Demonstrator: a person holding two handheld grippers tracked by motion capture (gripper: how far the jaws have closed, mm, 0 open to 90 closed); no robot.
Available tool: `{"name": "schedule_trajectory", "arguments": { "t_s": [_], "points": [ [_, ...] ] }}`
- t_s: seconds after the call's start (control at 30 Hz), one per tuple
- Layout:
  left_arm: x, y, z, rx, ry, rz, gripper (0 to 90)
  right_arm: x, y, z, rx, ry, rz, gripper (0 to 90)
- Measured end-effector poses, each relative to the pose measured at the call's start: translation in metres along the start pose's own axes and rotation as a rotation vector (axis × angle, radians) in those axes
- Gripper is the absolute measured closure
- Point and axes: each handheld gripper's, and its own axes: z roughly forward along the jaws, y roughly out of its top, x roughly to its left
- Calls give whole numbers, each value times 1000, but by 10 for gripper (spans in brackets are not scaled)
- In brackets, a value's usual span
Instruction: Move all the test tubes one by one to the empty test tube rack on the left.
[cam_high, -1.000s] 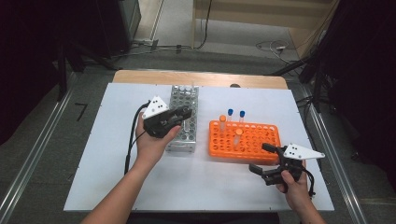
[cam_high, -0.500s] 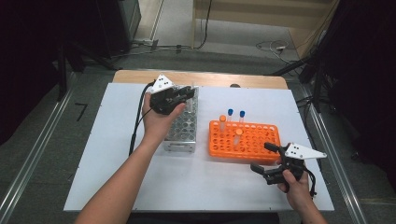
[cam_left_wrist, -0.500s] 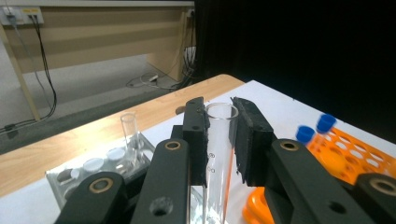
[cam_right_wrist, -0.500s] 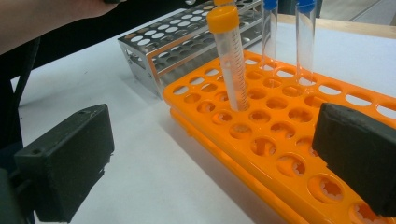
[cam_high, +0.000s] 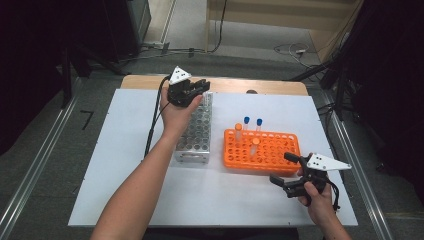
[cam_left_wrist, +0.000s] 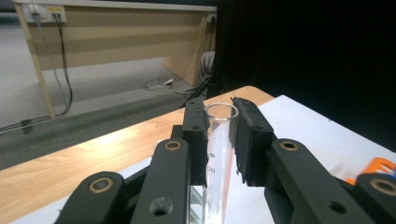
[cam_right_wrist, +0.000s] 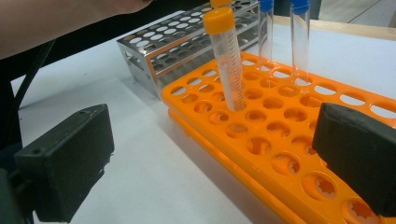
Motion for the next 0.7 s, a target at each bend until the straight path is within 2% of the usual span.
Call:
{"name": "schedule_trajectory", "arguments": {
  "t_s": [0.17,0.4,0.7],
  "points": [
    [5,5,10,4,9,-8,760,-1,-1,-1,0,-2,3,0],
    [3,4,27,14,22,3,759,-2,-1,-1,-1,-5,6,0],
    [6,-4,38,27,74,22,759,-2,-2,-2,-2,-5,7,0]
  ]
}}
